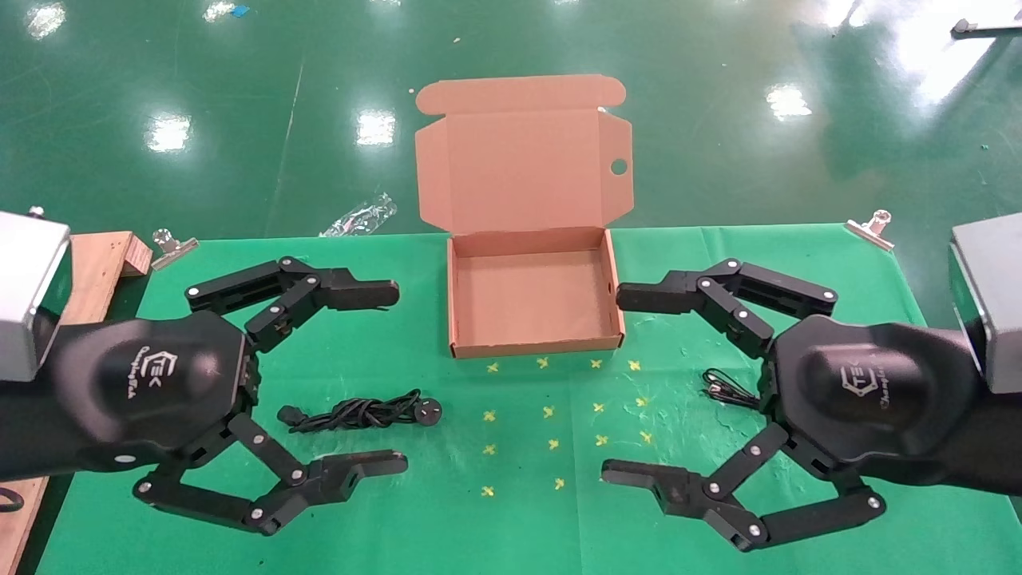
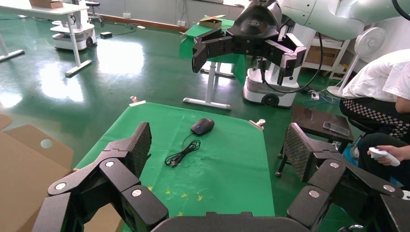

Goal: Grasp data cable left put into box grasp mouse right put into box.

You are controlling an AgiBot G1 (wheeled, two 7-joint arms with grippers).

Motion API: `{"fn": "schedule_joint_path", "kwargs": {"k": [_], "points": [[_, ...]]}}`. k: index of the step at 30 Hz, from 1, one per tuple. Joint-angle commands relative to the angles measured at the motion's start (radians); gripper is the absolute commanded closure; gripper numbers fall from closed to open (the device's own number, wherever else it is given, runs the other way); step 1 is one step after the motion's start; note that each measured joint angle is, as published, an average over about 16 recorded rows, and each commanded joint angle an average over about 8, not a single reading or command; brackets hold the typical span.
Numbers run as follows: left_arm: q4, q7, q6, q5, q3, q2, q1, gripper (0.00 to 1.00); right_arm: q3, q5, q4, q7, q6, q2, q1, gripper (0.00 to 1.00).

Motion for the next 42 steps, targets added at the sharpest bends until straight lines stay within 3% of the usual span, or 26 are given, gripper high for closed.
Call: {"fn": "schedule_joint_path", "kwargs": {"k": [1,14,18,24,29,36,42], "points": [[0.000,0.000,0.000,0.000,0.000,0.000,0.000,0.00,0.000,0.000,0.000,0.000,0.000,0.000,0.000,0.00],[0.000,0.000,0.001,0.002,0.001,-0.001,0.001,0.00,0.000,0.000,0.000,0.000,0.000,0.000,0.000,0.00],[-0.018,0.013,-0.004,0.071,0.021,-0.013,-0.006,0.00,-0.011,-0.029,0.006,0.006,-0.003,0.015,0.001,0.00],[-0.066,0.086,-0.065,0.400,0.112,-0.013,-0.052,0.00,-0.080,-0.229,0.046,0.063,-0.007,0.078,0.046,0.00],[-0.067,0.092,-0.162,0.698,0.211,0.056,-0.071,0.00,-0.127,-0.381,0.057,0.091,0.024,0.085,0.086,0.00],[-0.058,-0.039,-0.261,1.014,0.324,0.187,-0.106,0.00,-0.123,-0.393,0.058,0.074,0.084,0.088,0.030,0.00],[-0.042,-0.225,-0.336,1.336,0.401,0.288,-0.120,0.00,-0.117,-0.391,0.061,0.056,0.101,0.104,-0.004,0.00]]}}
